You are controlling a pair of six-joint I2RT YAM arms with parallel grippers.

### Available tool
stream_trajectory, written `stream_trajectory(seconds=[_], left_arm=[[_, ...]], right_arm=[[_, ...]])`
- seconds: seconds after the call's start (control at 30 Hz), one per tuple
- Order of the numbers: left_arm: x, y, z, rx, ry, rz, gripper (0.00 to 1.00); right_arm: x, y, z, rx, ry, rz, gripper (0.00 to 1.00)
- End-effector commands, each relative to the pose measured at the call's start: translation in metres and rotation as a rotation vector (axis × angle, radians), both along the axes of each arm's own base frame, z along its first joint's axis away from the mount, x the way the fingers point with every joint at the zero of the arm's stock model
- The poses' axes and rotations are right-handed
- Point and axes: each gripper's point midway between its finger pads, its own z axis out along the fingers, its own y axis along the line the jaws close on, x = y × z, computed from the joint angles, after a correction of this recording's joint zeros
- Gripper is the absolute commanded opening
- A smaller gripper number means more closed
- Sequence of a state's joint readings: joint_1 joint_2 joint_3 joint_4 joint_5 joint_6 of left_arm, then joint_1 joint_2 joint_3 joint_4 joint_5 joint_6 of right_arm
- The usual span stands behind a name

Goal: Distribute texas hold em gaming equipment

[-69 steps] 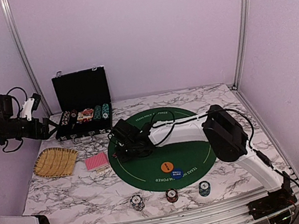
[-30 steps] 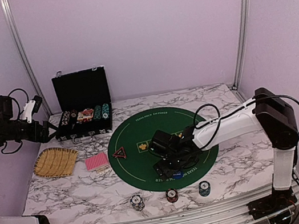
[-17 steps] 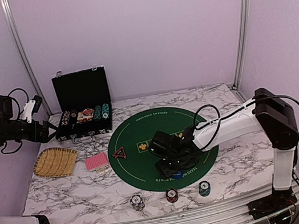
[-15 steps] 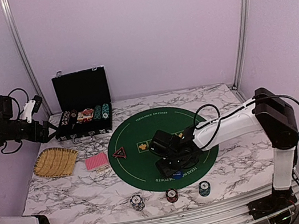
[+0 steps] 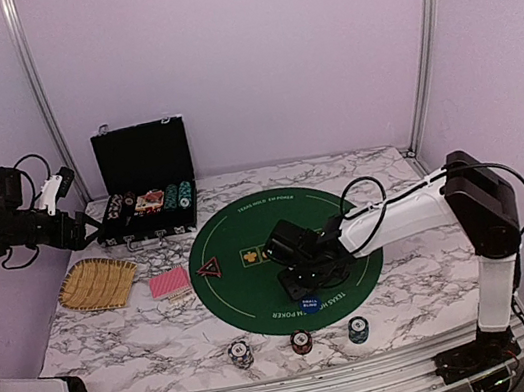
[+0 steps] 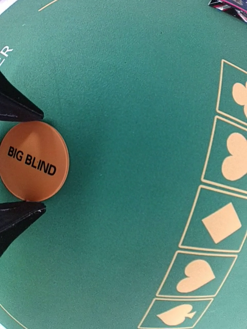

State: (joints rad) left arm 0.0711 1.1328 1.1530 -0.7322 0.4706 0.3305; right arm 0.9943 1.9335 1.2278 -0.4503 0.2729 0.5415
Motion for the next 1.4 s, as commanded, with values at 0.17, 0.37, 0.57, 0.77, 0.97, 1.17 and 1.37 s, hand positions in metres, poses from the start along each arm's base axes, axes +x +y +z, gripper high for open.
stream_trajectory(seconds=[0.17,0.37,0.57,0.77,0.97,1.17,1.37], left_arm=[[-0.004,0.0,0.009,0.008,-0.013,-0.009,0.99],[-0.004,0.0,0.009,0.009,-0.016,-0.011,0.99],[-0.004,0.0,0.009,0.011,-0.016,-0.013,0.99],[-0.004,0.001,0.009,0.016,-0.018,-0.011,0.99],[-0.005,0.001,0.01,0.016,-0.021,-0.009,0.99],[-0.005,0.002,0.012,0.02,-0.024,-0.007,0.99],[-0.005,0.003,0.012,0.029,-0.026,-0.004,0.99]], right_arm=[[0.004,-0.004,0.005,-0.001,-0.012,-0.028,0.7],[-0.009,-0.007,0.006,0.048,0.019,-0.055,0.66],[-0.017,-0.006,0.003,0.039,0.022,-0.066,0.5],[-0.012,-0.006,0.002,0.028,0.002,-0.085,0.42],[0.005,-0.009,0.004,0.004,-0.037,-0.11,0.38],[0.029,-0.012,0.003,-0.027,-0.077,-0.127,0.38],[0.059,-0.01,-0.001,-0.025,-0.099,-0.15,0.38]])
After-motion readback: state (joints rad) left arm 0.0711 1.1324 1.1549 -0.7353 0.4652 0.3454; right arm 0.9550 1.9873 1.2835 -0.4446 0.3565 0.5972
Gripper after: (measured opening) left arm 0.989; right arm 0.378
